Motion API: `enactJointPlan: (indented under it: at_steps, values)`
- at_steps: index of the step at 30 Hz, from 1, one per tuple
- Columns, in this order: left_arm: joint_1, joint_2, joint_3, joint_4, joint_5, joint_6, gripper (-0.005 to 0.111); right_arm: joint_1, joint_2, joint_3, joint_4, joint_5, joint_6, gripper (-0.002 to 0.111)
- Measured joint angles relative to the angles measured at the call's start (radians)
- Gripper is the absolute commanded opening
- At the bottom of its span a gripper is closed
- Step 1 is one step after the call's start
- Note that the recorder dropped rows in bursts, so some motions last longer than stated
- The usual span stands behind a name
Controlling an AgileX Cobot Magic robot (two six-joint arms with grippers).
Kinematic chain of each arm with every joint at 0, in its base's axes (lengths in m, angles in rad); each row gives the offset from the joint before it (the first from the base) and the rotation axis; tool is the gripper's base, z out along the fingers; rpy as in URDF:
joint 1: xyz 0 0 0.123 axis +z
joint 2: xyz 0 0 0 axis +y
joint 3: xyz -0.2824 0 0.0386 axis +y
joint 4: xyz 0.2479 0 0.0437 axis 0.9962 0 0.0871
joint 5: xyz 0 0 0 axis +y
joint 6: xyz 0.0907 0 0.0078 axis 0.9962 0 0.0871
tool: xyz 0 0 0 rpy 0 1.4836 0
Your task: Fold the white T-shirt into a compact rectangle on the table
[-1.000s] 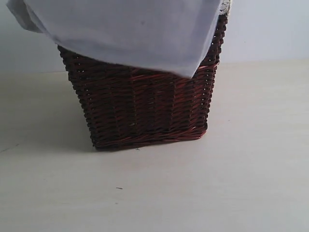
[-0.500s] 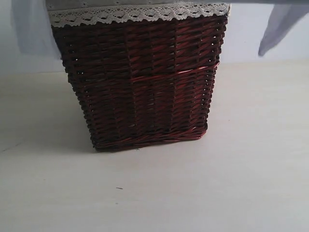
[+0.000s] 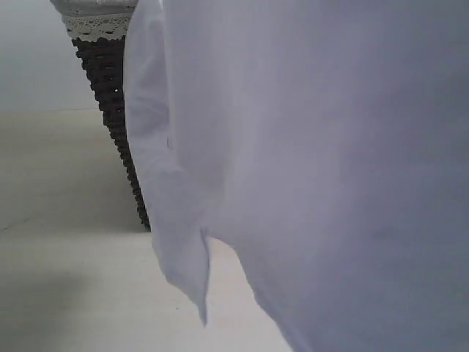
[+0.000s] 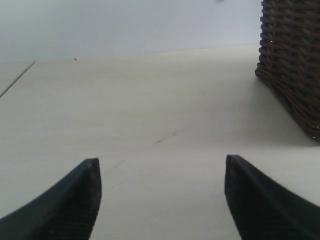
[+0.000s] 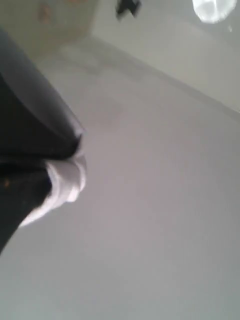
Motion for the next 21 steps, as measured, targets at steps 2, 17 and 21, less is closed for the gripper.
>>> enactJointPlan:
  at_steps: [2, 17, 21]
  values:
    - [0.0, 0.0, 0.0, 0.0, 0.0, 0.0, 0.068, 0.0, 0.014, 0.055, -0.032, 0.119, 0.043, 0.0]
    - [0.0, 0.0, 0.0, 0.0, 0.0, 0.0, 0.068, 0.089, 0.016, 0.516, 0.222, 0.339, -0.092, 0.0]
    - [0.0, 0.0, 0.0, 0.0, 0.0, 0.0, 0.068, 0.152, 0.016, 0.539, 0.293, 0.368, -0.198, 0.0]
